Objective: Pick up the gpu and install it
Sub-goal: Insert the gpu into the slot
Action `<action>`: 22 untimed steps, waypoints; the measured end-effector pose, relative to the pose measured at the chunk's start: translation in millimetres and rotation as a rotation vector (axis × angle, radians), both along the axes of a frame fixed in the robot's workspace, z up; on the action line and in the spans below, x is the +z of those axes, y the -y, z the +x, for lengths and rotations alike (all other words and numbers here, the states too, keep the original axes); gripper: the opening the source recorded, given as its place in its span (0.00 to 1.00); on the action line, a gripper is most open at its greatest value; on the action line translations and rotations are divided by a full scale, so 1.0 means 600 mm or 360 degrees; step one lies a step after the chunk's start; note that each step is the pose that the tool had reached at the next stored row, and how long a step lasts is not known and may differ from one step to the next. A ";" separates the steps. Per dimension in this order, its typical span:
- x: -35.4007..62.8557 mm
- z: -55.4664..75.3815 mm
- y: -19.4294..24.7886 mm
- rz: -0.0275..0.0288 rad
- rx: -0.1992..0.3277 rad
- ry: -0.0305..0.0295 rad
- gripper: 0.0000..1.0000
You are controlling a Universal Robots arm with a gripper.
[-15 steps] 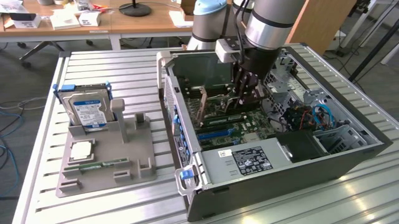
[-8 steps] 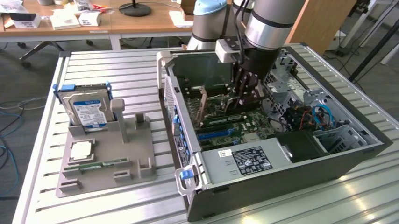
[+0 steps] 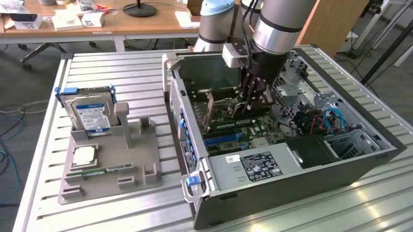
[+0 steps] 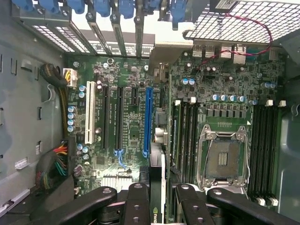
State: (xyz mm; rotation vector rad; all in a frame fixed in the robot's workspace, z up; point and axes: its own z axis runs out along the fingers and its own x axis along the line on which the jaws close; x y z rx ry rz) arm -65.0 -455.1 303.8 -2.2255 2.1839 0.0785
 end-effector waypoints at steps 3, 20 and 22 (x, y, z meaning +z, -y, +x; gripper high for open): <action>-0.002 0.000 0.0000 0.00000 0.0000 -0.00001 0.26; -0.020 0.000 0.0000 0.00001 0.0000 0.00000 0.26; -0.022 0.000 0.0000 0.00000 0.0000 0.00000 0.26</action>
